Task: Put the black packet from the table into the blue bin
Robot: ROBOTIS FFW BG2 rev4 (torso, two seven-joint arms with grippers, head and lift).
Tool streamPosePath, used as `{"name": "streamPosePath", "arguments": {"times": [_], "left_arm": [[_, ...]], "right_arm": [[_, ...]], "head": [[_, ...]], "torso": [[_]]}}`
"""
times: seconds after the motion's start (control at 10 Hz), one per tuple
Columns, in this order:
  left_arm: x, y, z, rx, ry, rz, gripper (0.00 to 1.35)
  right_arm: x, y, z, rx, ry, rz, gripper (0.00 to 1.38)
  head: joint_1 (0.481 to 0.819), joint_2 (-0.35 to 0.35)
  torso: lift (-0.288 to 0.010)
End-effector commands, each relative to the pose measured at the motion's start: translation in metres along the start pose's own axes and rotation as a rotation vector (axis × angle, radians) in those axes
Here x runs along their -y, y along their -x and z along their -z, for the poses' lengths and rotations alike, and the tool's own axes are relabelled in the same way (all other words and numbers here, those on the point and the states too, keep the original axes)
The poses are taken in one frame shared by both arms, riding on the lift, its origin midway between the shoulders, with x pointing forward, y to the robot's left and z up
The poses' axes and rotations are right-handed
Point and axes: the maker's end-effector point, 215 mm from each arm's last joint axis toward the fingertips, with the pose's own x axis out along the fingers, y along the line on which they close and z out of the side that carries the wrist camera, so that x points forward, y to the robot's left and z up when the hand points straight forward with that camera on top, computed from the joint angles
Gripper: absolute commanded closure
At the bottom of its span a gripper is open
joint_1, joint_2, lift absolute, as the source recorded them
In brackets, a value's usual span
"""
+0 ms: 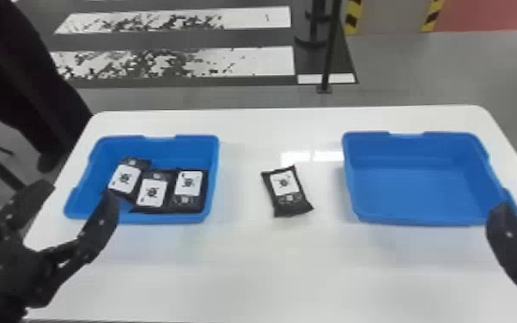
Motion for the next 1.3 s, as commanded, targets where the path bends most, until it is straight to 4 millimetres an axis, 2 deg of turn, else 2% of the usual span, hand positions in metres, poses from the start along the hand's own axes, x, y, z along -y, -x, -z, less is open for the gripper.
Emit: {"name": "streamPosePath", "arguments": {"times": [0.0, 0.5, 0.6, 0.7, 0.9, 1.0, 1.2], "left_arm": [[0.007, -0.004, -0.001, 0.004, 0.001, 0.019, 0.10], [0.007, -0.007, -0.002, 0.003, -0.006, 0.023, 0.10], [0.013, -0.013, -0.001, 0.001, -0.012, 0.039, 0.10], [0.025, -0.028, 0.003, 0.008, -0.006, 0.079, 0.10], [0.068, -0.068, 0.002, 0.051, 0.024, 0.192, 0.10], [0.078, -0.084, 0.005, 0.051, -0.003, 0.217, 0.10], [0.088, -0.106, 0.027, 0.002, -0.072, 0.231, 0.10]], "right_arm": [[0.001, -0.002, -0.001, 0.006, 0.000, 0.001, 0.10], [0.008, -0.007, 0.001, 0.021, -0.001, 0.013, 0.10], [0.010, -0.008, 0.001, 0.024, -0.002, 0.015, 0.10], [0.012, -0.012, 0.000, 0.040, -0.006, 0.018, 0.10], [0.014, -0.027, -0.004, 0.082, -0.021, 0.019, 0.10], [0.016, -0.034, -0.007, 0.104, -0.027, 0.018, 0.10], [0.018, -0.042, -0.011, 0.130, -0.030, 0.016, 0.10]], "head": [[0.695, 0.056], [0.695, 0.028], [0.695, 0.025], [0.695, 0.021], [0.695, -0.032], [0.695, -0.075], [0.695, -0.118]], "torso": [[-0.110], [-0.110], [-0.110], [-0.110], [-0.110], [-0.110], [-0.110]]}}
